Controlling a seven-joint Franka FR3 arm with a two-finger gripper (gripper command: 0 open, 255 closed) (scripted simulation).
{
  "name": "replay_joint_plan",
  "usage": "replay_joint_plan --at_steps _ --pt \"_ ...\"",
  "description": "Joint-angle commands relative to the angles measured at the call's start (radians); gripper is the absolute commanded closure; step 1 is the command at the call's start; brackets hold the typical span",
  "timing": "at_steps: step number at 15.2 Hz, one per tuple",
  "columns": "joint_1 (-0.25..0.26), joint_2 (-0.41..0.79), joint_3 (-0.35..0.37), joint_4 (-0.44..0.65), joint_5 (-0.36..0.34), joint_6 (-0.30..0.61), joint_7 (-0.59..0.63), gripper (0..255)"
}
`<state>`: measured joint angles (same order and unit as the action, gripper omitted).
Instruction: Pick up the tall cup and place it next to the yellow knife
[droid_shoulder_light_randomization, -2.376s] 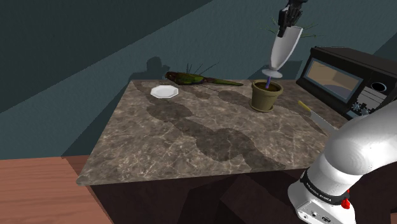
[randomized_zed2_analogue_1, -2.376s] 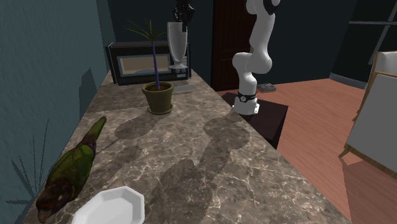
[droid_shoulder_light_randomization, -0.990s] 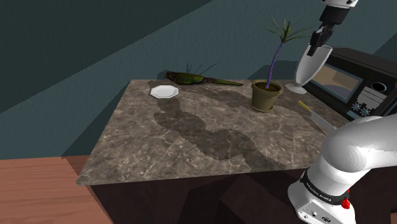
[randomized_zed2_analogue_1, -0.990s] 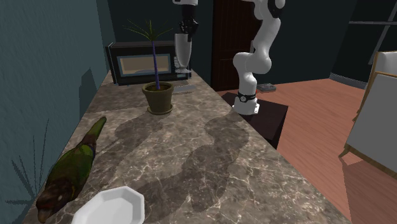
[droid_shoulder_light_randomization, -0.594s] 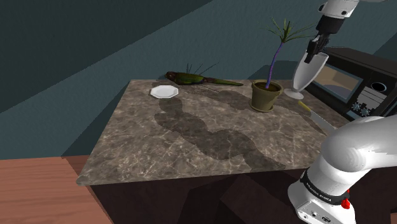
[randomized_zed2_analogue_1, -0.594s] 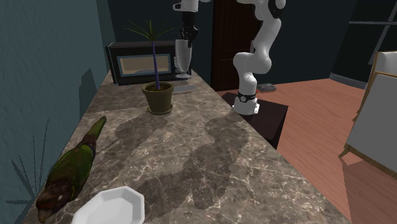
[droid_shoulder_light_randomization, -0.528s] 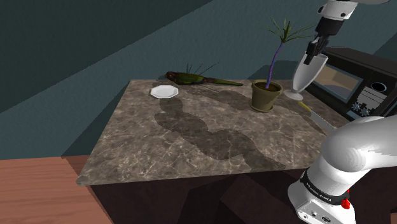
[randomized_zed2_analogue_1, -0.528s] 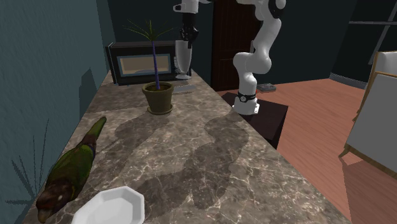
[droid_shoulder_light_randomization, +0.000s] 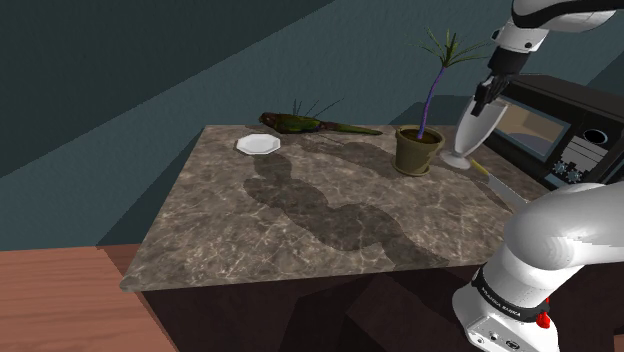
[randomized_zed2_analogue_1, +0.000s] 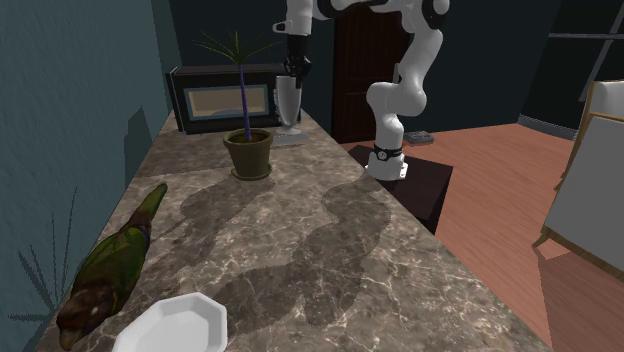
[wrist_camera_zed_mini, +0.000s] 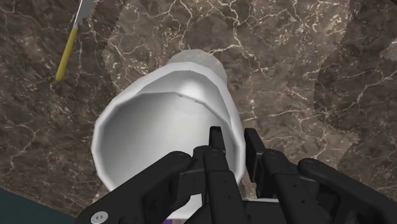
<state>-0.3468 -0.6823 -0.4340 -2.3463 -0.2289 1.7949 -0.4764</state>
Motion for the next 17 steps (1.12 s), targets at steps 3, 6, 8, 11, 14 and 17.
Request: replay_joint_plan --at_steps 3,6,8,11,14,17 --pt "-0.004 -0.002 -0.009 -0.052 -0.008 0.052 0.002 255" --pt "-0.007 -0.001 -0.018 -0.091 -0.015 0.092 0.003 255" --pt "-0.009 0.001 -0.024 -0.116 -0.020 0.119 0.003 255" --pt "-0.012 0.006 -0.034 -0.152 -0.027 0.160 0.003 255" --pt "-0.014 0.014 -0.045 -0.187 -0.035 0.203 0.002 255" --pt "-0.016 0.024 -0.057 -0.220 -0.042 0.246 0.001 255"
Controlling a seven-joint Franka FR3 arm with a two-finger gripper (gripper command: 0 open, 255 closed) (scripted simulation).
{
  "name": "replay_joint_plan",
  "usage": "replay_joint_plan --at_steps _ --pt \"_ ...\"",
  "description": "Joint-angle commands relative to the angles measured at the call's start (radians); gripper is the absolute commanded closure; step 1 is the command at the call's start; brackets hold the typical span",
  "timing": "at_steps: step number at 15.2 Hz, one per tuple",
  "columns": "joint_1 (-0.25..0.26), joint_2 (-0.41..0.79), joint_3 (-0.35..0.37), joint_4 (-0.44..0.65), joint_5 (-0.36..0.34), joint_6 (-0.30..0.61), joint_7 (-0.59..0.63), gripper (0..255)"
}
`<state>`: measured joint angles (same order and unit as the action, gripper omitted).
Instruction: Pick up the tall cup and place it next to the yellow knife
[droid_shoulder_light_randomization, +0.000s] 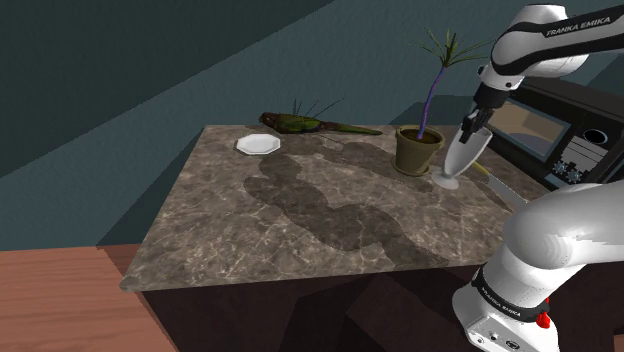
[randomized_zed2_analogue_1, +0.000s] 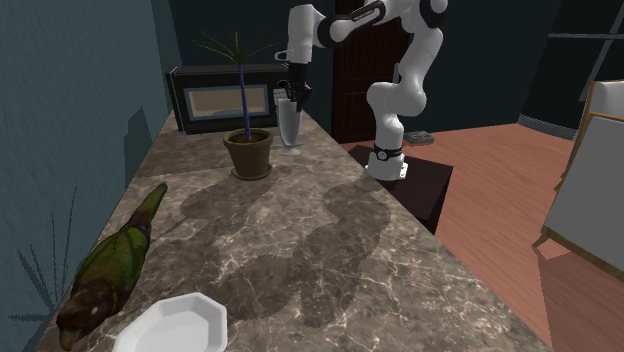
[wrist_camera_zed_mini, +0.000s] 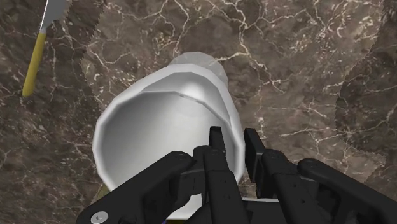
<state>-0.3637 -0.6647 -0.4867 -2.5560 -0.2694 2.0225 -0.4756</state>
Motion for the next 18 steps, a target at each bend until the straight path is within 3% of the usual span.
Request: replay_joint_plan --at_steps 1,8,16,17,18 --pt "0.001 0.011 -0.008 -0.021 -0.004 0.033 0.000 255" --pt "-0.001 0.050 -0.039 -0.092 -0.020 0.143 -0.003 255" --pt "-0.002 0.051 -0.038 -0.092 -0.019 0.143 -0.004 255" --pt "-0.002 0.052 -0.038 -0.092 -0.019 0.145 -0.004 0" --pt "-0.002 0.051 -0.038 -0.092 -0.019 0.144 -0.004 0"
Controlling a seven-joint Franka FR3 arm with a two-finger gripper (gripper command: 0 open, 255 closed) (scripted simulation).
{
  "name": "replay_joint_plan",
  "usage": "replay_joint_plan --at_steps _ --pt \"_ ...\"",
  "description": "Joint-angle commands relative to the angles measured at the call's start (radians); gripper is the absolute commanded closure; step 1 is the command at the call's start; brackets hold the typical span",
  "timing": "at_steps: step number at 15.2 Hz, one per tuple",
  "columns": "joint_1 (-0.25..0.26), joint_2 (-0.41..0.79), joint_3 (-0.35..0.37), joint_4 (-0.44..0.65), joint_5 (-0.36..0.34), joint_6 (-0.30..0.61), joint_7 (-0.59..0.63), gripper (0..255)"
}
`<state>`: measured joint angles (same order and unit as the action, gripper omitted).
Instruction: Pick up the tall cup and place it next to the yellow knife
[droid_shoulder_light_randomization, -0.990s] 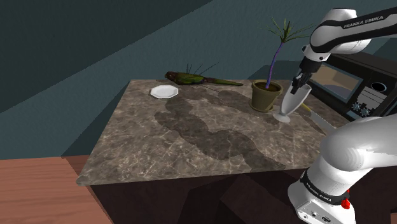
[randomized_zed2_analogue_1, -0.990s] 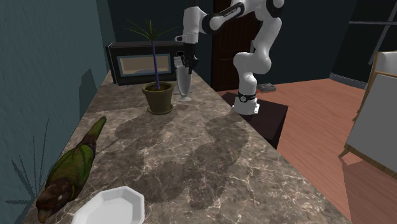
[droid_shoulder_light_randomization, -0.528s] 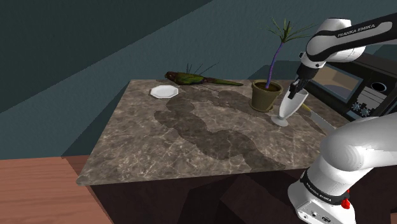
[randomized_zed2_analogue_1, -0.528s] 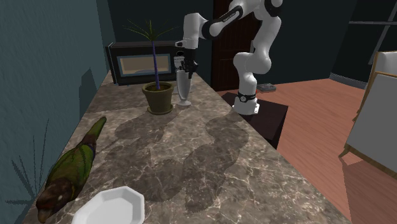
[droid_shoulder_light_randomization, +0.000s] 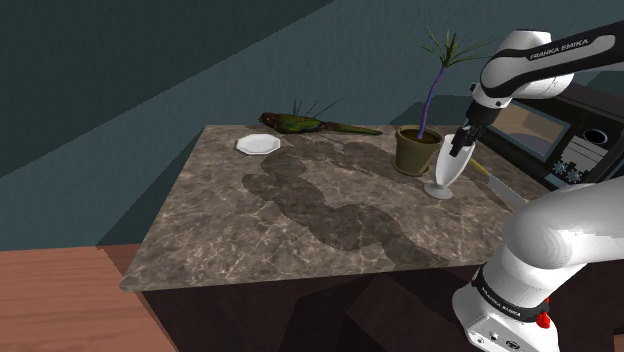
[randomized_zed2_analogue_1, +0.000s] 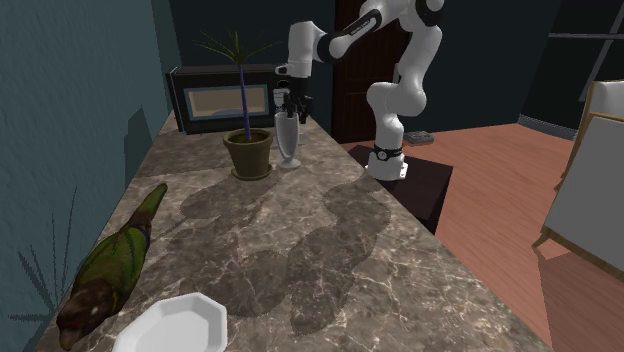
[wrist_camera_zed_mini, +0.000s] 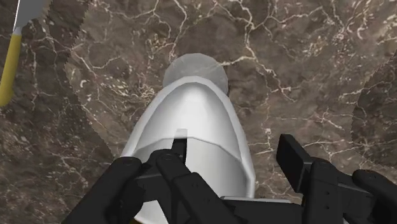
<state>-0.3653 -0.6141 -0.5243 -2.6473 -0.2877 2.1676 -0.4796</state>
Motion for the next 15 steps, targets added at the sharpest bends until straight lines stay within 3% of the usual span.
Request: replay_joint_plan --at_steps 1,4,8,15 --pt "0.000 0.001 0.000 -0.001 0.000 0.000 0.000 0" --pt "-0.001 0.000 0.000 -0.001 -0.001 -0.002 0.000 0" --pt "-0.006 -0.063 0.040 0.085 0.016 -0.150 0.001 0" --pt "-0.006 -0.063 0.040 0.085 0.016 -0.150 0.001 0"
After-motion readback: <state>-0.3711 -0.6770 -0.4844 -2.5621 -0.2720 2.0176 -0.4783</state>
